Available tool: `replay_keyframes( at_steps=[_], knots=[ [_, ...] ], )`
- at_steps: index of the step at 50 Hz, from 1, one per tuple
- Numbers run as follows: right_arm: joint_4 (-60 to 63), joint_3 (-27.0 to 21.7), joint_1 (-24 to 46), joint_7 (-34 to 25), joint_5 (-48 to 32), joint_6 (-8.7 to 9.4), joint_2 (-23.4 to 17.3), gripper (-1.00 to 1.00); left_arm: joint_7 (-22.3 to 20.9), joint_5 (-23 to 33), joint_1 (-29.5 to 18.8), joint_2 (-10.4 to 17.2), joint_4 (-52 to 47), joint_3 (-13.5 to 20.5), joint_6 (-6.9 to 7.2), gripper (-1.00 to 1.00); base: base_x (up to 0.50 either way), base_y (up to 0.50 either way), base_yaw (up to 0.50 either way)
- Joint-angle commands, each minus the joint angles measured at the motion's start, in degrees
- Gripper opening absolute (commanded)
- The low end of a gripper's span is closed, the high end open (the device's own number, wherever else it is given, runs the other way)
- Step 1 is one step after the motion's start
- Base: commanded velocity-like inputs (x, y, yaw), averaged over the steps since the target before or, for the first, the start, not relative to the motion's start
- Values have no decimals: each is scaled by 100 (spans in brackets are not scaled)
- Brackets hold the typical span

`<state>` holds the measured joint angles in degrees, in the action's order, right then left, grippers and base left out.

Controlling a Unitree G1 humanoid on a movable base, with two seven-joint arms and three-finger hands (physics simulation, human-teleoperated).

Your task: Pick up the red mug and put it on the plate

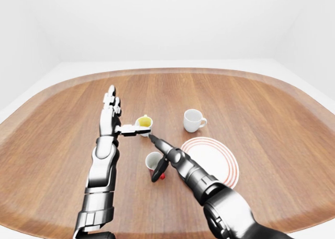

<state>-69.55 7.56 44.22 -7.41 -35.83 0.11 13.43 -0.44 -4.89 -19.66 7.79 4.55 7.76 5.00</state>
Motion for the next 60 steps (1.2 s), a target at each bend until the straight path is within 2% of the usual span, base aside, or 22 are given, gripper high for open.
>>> replay_keyframes(
  at_steps=[1, 10, 30, 31, 32, 33, 34, 35, 36, 38, 60],
  knots=[
    [-282, -21, -31, 73, -133, -98, 58, 100, 4, -13, 7, 11, -52, 12, 0, 100, 0, 0, 0],
    [-402, -43, -45, 94, -197, -152, 100, 100, -3, -23, 7, 20, 23, 28, 0, 100, 0, 0, 0],
    [-432, -45, -63, 93, -296, -143, 171, 100, -4, -47, 24, 26, 82, 34, 0, 100, 0, 0, 0],
    [-432, -47, -64, 92, -297, -143, 169, 91, -3, -42, 27, 25, 77, 29, 0, 100, 0, 0, 0],
    [-434, -49, -68, 90, -296, -149, 167, 43, -3, -45, 32, 23, 60, 28, 0, 100, 0, 0, 0],
    [-434, -50, -72, 92, -296, -155, 168, 23, -2, -46, 34, 22, 55, 29, 0, 100, 0, 0, 0],
    [-434, -50, -72, 92, -297, -156, 168, 23, -2, -46, 35, 22, 54, 29, 0, 100, 0, 0, 0],
    [-440, -45, -83, 91, -304, -163, 169, -26, -2, -47, 33, 20, 66, 30, 0, 100, 0, 0, 0],
    [-441, -43, -86, 91, -308, -170, 169, -62, 1, -41, 28, 19, 83, 26, 0, 100, 0, 0, 0],
    [-443, -45, -84, 90, -310, -176, 170, -100, 1, -40, 21, 17, 91, 22, 0, 100, 0, 0, 0],
    [-276, -60, 63, 68, -301, -106, 130, -100, -1, -78, 56, 31, -19, 57, 0, 100, 0, 0, 0]
  ],
)
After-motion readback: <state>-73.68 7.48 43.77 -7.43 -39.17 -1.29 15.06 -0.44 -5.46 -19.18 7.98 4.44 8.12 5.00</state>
